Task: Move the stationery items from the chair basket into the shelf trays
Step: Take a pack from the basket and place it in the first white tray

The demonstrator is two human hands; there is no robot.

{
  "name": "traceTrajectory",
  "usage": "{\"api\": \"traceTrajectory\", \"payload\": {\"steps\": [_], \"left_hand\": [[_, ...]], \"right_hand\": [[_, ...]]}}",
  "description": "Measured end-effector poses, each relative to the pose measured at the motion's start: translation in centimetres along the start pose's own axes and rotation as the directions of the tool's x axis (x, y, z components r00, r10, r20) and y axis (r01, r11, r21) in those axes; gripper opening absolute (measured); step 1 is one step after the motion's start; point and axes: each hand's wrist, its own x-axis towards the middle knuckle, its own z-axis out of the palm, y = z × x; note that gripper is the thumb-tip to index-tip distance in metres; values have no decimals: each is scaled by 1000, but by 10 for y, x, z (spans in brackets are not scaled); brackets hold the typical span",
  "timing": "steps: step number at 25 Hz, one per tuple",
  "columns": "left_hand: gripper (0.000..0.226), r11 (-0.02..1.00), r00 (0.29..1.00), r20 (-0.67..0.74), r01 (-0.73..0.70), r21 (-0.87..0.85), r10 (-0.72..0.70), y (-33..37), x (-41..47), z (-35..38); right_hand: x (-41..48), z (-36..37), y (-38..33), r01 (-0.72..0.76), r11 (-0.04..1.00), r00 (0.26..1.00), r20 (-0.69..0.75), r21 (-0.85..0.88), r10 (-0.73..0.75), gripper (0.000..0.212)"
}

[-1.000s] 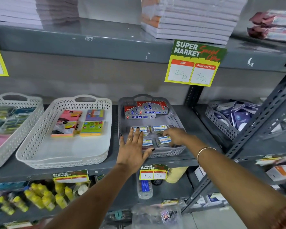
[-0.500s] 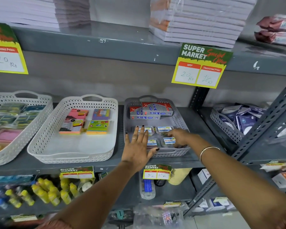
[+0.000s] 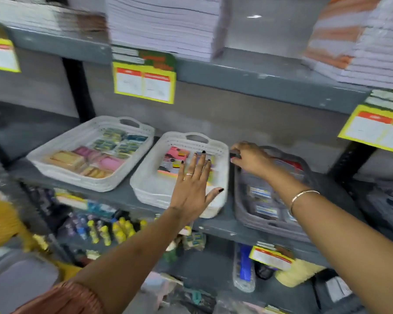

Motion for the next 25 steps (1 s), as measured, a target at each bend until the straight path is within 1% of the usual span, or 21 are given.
{"api": "traceTrajectory", "payload": {"steps": [2,5,6,8,10,12,14,16,18,20,22,24,25], "left_hand": [[80,998,998,-14,56,38,-56,-59,-22,-7],[80,968,973,-49,229,103,-225,-172,-85,-16],[79,948,955,-55,295,123,-290,-210,-111,-18],[79,905,917,-19,397,154,-399,-266,-155,-18],[79,865,878,12,469,177,-478,-311,-192,-18],[78,823,831,52,536,185,-553,-346,-230,-12],[78,770,770,89,612,180,-632,-379,-277,4],[79,698,690,120,690,190,-714,-400,-327,30],[81,617,605,123,767,176,-787,-410,-371,64],[83,547,520,177,818,179,-836,-397,-402,80],[83,468,427,216,860,205,-878,-391,-449,120],[82,395,335,264,892,222,-905,-382,-493,154],[82,358,294,266,903,236,-918,-376,-510,164]], "right_hand": [[14,4,-55,90,994,995,-43,60,-87,35],[36,26,-172,258,957,961,-136,130,-241,39],[43,37,-217,319,937,942,-157,146,-296,39],[49,58,-294,434,887,895,-188,157,-404,38],[54,86,-362,542,821,835,-223,180,-503,36],[56,123,-414,621,755,783,-222,212,-582,36],[56,173,-459,656,713,752,-132,247,-646,37],[54,233,-494,675,690,711,20,261,-703,36],[53,300,-518,702,663,654,133,262,-745,35],[43,344,-521,695,659,609,254,287,-752,33],[31,416,-532,707,640,529,377,300,-761,34],[11,480,-538,728,604,396,520,324,-757,38],[0,502,-540,736,587,340,567,336,-750,39]]}}
